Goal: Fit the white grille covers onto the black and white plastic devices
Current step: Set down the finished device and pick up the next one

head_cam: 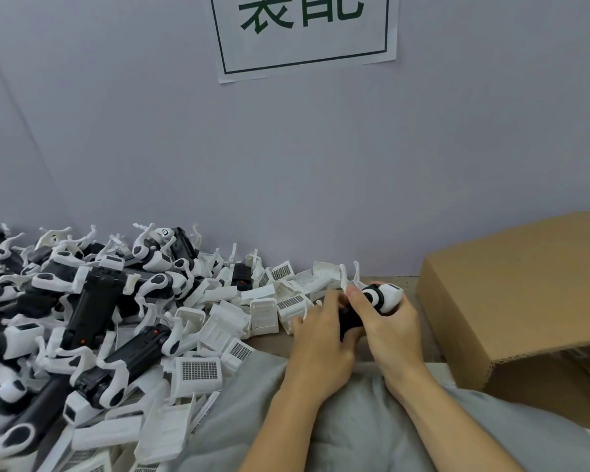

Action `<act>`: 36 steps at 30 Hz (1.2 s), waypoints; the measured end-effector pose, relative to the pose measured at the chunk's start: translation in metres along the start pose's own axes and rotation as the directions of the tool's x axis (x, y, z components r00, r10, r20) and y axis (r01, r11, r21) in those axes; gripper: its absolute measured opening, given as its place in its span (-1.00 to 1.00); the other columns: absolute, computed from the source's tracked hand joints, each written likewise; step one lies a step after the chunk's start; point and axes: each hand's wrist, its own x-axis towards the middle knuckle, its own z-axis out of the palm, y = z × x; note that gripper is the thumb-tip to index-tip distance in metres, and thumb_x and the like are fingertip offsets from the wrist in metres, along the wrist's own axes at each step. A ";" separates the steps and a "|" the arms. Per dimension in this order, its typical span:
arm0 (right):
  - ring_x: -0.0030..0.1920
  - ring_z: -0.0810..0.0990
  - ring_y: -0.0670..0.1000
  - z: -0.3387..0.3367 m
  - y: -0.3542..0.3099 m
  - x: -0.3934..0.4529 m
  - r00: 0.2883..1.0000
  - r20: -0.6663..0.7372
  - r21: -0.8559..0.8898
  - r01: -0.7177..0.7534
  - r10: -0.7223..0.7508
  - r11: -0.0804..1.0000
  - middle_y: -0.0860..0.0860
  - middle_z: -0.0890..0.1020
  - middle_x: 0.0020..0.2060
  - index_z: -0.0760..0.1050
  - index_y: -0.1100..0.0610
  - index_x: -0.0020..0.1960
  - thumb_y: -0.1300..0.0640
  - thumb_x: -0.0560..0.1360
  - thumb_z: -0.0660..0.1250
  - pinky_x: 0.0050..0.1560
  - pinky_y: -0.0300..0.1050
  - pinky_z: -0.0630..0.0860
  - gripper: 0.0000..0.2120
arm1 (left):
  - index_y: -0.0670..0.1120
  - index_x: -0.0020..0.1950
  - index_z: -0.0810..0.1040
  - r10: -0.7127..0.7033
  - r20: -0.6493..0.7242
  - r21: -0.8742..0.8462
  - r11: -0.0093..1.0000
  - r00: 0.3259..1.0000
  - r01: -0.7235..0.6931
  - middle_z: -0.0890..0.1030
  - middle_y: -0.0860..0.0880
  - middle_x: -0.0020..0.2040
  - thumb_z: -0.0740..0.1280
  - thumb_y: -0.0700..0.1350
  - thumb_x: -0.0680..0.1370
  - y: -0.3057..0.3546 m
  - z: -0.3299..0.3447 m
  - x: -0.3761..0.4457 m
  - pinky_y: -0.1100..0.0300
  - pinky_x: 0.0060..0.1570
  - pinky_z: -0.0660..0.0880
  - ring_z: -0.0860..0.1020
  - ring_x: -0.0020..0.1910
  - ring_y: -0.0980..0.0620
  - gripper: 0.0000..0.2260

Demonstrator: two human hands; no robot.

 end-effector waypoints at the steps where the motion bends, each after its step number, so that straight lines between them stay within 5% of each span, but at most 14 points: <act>1: -0.14 0.69 -0.17 0.001 -0.001 -0.002 0.998 0.063 0.004 0.005 -0.005 1.000 -0.01 0.71 -0.13 0.55 0.15 0.10 -0.03 0.35 0.56 -0.23 -0.36 0.54 -0.57 | 0.04 0.20 0.41 0.022 -0.042 0.023 1.000 0.999 -0.021 0.60 0.11 0.07 0.19 -0.06 0.47 -0.002 0.001 0.000 -0.09 0.19 0.37 0.53 0.11 -0.04 -0.71; 3: 0.05 0.67 -0.17 0.004 -0.002 -0.009 0.971 0.239 -0.026 0.004 0.002 1.000 -0.04 0.68 0.04 0.47 0.07 0.27 -0.14 0.32 0.48 -0.03 -0.30 0.58 -0.41 | 0.01 0.14 0.45 -0.008 -0.170 -0.072 0.997 0.985 -0.004 0.63 0.08 -0.02 0.22 -0.12 0.57 -0.002 0.001 0.002 -0.03 0.09 0.44 0.57 0.01 -0.04 -0.84; 6: 0.30 0.48 -0.23 0.007 0.002 -0.016 0.922 0.387 -0.160 0.032 0.033 0.987 -0.10 0.51 0.31 0.30 -0.04 0.47 -0.16 0.52 0.28 0.31 -0.25 0.44 -0.44 | -0.01 0.01 0.55 -0.323 -0.314 -0.501 0.855 0.893 0.133 0.65 0.05 -0.15 0.26 -0.21 0.65 0.004 -0.006 0.008 0.32 -0.18 0.50 0.59 -0.17 0.10 -0.87; 8: 0.18 0.47 -0.37 0.006 0.002 -0.012 0.945 0.322 -0.204 0.016 0.051 0.979 -0.10 0.48 0.28 0.37 -0.03 0.41 -0.05 0.65 0.18 0.17 -0.44 0.41 -0.65 | -0.05 -0.08 0.59 -0.585 -0.267 -0.769 0.608 0.766 0.196 0.64 -0.02 -0.19 0.21 -0.09 0.68 0.001 -0.012 0.012 0.30 -0.21 0.49 0.57 -0.16 0.00 -0.79; 10: 0.08 0.55 -0.23 0.005 0.004 -0.009 0.955 0.278 -0.263 -0.028 0.104 0.964 -0.06 0.57 0.13 0.50 -0.03 0.23 0.06 0.68 0.17 -0.02 -0.44 0.41 -0.81 | -0.10 -0.07 0.63 -0.695 -0.041 -0.942 0.267 0.718 0.205 0.65 -0.09 -0.18 0.22 0.13 0.65 -0.001 -0.019 0.015 0.14 -0.20 0.52 0.60 -0.22 -0.06 -0.65; 11: 0.04 0.58 -0.12 0.006 0.004 -0.008 0.953 0.272 -0.282 -0.050 0.130 0.958 -0.05 0.61 0.04 0.52 -0.05 0.13 0.09 0.67 0.19 -0.07 -0.44 0.41 -0.85 | -0.10 -0.04 0.63 -0.693 0.027 -0.959 0.185 0.721 0.213 0.65 -0.10 -0.18 0.26 0.20 0.60 -0.003 -0.020 0.015 0.12 -0.19 0.52 0.61 -0.25 -0.06 -0.62; 16: -0.09 0.68 0.04 0.008 0.004 -0.008 0.913 0.321 -0.262 -0.171 0.253 0.950 -0.05 0.64 -0.02 0.57 0.01 0.05 0.07 0.64 0.25 -0.20 -0.34 0.50 -0.88 | -0.14 0.11 0.50 -0.688 -0.060 -0.888 0.368 0.723 0.276 0.60 -0.13 -0.13 0.54 0.02 0.44 -0.005 -0.012 0.017 -0.06 -0.07 0.54 0.57 -0.15 -0.11 -0.61; 19: -0.15 0.69 0.10 0.008 0.000 -0.008 0.892 0.324 -0.191 -0.265 0.316 0.945 0.08 0.67 -0.03 0.58 0.07 0.07 0.02 0.62 0.28 -0.07 -0.05 0.54 -0.83 | -0.09 0.05 0.46 -0.712 -0.047 -0.915 0.311 0.701 0.255 0.59 -0.08 -0.15 0.46 0.07 0.51 -0.008 -0.013 0.018 0.00 -0.14 0.53 0.59 -0.18 -0.08 -0.69; 23: -0.20 0.67 0.05 0.006 -0.005 -0.009 0.863 0.350 -0.127 -0.341 0.364 0.931 -0.04 0.63 -0.27 0.57 0.16 0.08 -0.10 0.53 0.38 -0.28 -0.14 0.50 -0.68 | -0.16 0.10 0.56 -0.704 0.023 -0.960 0.183 0.710 0.212 0.57 -0.14 -0.15 0.30 0.08 0.62 -0.011 -0.017 0.021 0.03 -0.14 0.51 0.56 -0.28 -0.04 -0.70; 25: -0.14 0.70 0.07 0.005 -0.007 -0.012 0.833 0.412 -0.122 -0.351 0.369 0.928 -0.08 0.69 -0.22 0.60 0.06 0.09 -0.24 0.43 0.43 -0.24 -0.13 0.53 -0.58 | -0.25 0.18 0.57 -0.706 0.068 -0.965 0.132 0.705 0.225 0.59 -0.17 -0.13 0.23 0.11 0.64 -0.009 -0.017 0.021 0.06 -0.16 0.53 0.56 -0.25 -0.06 -0.58; 29: -0.06 0.69 0.21 0.005 -0.010 -0.012 0.771 0.498 -0.051 -0.432 0.398 0.901 0.28 0.70 -0.02 0.72 0.07 0.00 -0.43 0.38 0.17 -0.08 -0.01 0.58 -0.35 | -0.35 0.16 0.61 -0.659 0.165 -0.967 0.037 0.733 0.251 0.65 -0.30 -0.02 0.10 0.18 0.67 -0.002 -0.018 0.018 0.13 -0.30 0.61 0.64 -0.20 -0.17 -0.39; 32: -0.18 0.67 0.15 0.006 -0.011 -0.011 0.739 0.539 -0.077 -0.436 0.405 0.897 0.28 0.70 -0.08 0.72 0.15 -0.12 -0.42 0.38 0.16 -0.22 -0.13 0.51 -0.32 | -0.26 -0.01 0.71 -0.608 0.181 -0.964 0.047 0.773 0.262 0.69 -0.27 -0.09 0.05 0.20 0.68 -0.003 -0.018 0.016 0.19 -0.40 0.60 0.68 -0.26 -0.12 -0.37; 36: -0.24 0.62 0.14 0.004 -0.013 -0.011 0.715 0.612 0.002 -0.427 0.337 0.904 0.22 0.69 -0.12 0.71 0.12 0.00 -0.37 0.42 0.22 -0.24 -0.12 0.41 -0.40 | -0.16 0.07 0.67 -0.588 0.153 -0.928 0.192 0.794 0.321 0.70 -0.20 -0.15 0.10 0.18 0.67 -0.005 -0.015 0.016 0.15 -0.52 0.49 0.64 -0.35 -0.14 -0.51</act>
